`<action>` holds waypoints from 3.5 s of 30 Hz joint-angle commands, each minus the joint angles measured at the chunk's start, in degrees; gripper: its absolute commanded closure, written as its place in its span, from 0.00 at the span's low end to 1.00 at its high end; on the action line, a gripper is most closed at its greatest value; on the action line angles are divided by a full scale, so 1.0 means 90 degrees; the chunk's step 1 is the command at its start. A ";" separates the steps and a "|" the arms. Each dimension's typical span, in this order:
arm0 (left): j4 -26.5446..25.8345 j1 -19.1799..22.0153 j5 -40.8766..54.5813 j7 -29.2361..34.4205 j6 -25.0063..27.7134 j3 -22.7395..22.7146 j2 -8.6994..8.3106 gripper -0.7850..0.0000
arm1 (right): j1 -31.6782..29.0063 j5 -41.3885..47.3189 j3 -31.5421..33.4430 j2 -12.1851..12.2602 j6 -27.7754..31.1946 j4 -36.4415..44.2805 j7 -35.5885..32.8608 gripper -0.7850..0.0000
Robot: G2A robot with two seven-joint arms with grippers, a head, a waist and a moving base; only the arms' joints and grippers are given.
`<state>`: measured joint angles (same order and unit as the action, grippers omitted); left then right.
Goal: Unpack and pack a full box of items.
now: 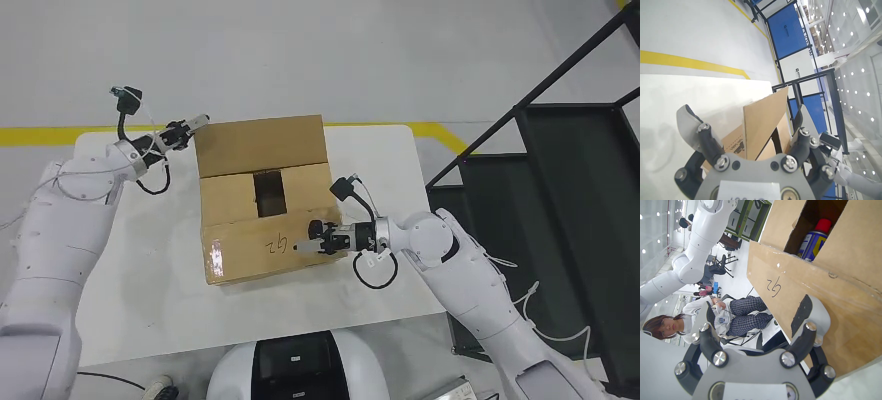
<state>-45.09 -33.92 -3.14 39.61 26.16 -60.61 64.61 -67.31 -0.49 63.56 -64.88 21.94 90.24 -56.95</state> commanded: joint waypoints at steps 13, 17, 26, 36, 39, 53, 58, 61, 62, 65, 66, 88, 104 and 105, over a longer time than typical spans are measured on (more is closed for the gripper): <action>0.1968 0.0997 0.0962 0.0440 0.1139 0.0709 0.0686 0.00 | 0.0000 0.0000 0.0000 0.0000 0.0000 0.0000 0.0000 0.00; 0.2296 0.1074 0.1482 0.1021 0.1718 0.0569 0.0702 0.00 | 0.0000 0.0000 0.0000 0.0000 0.0000 0.0000 0.0000 0.00; 0.1792 0.0791 0.2338 0.2212 0.2070 0.0306 0.0469 0.00 | 0.0000 0.0000 0.0000 0.0000 0.0000 0.0000 0.0000 0.00; -0.0343 -0.0245 0.3045 0.2454 0.1829 0.0179 -0.0341 0.00 | 0.0000 0.0000 0.0000 0.0000 0.0000 0.0000 0.0000 0.00; -0.0818 -0.0464 0.3186 0.2506 0.1777 0.0167 -0.0551 0.00 | 0.0000 0.0000 0.0000 0.0000 0.0000 0.0000 0.0000 0.00; -0.2741 -0.1052 0.3085 0.2756 0.1528 0.0996 -0.1677 0.00 | 0.0000 0.0000 0.0000 0.0000 0.0000 0.0000 0.0000 0.00; -0.2783 -0.0841 0.3203 0.2617 0.1667 0.1592 -0.1893 0.00 | -0.0069 -0.0208 -0.0025 0.0002 -0.0230 0.0121 0.0299 0.00; -0.2822 -0.0727 0.3262 0.2548 0.1736 0.1886 -0.2014 0.00 | -0.0084 -0.0304 -0.0040 0.0003 -0.0399 0.0191 0.0443 0.00; -0.2828 -0.0684 0.3251 0.2528 0.1756 0.1996 -0.2061 0.00 | -0.0084 -0.0324 -0.0051 0.0003 -0.0444 0.0206 0.0473 0.00; -0.2803 -0.0546 0.3068 0.2397 0.1887 0.2331 -0.2192 0.00 | -0.0069 -0.0396 -0.0080 0.0000 -0.0629 0.0212 0.0590 0.00; -0.2827 -0.0519 0.3003 0.2332 0.1952 0.2470 -0.2229 0.00 | -0.0062 -0.0428 -0.0093 -0.0003 -0.0700 0.0212 0.0640 0.00; -0.3109 0.0516 0.4549 0.2170 0.2112 0.4552 -0.3063 0.00 | -0.0011 -0.0812 -0.0271 -0.0010 -0.1232 0.0321 0.0985 0.00; -0.2619 0.0721 0.5956 0.3741 0.0541 0.4308 -0.2751 0.00 | -0.0200 -0.0779 -0.0068 0.0055 -0.1159 0.0445 0.1043 0.00; -0.2567 0.0719 0.5943 0.3768 0.0514 0.4293 -0.2712 0.00 | -0.0211 -0.0775 -0.0054 0.0060 -0.1153 0.0453 0.1044 0.00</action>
<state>-68.60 -27.43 50.39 73.32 31.00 -21.86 39.91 -69.15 -7.49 62.98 -64.37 11.53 94.27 -47.56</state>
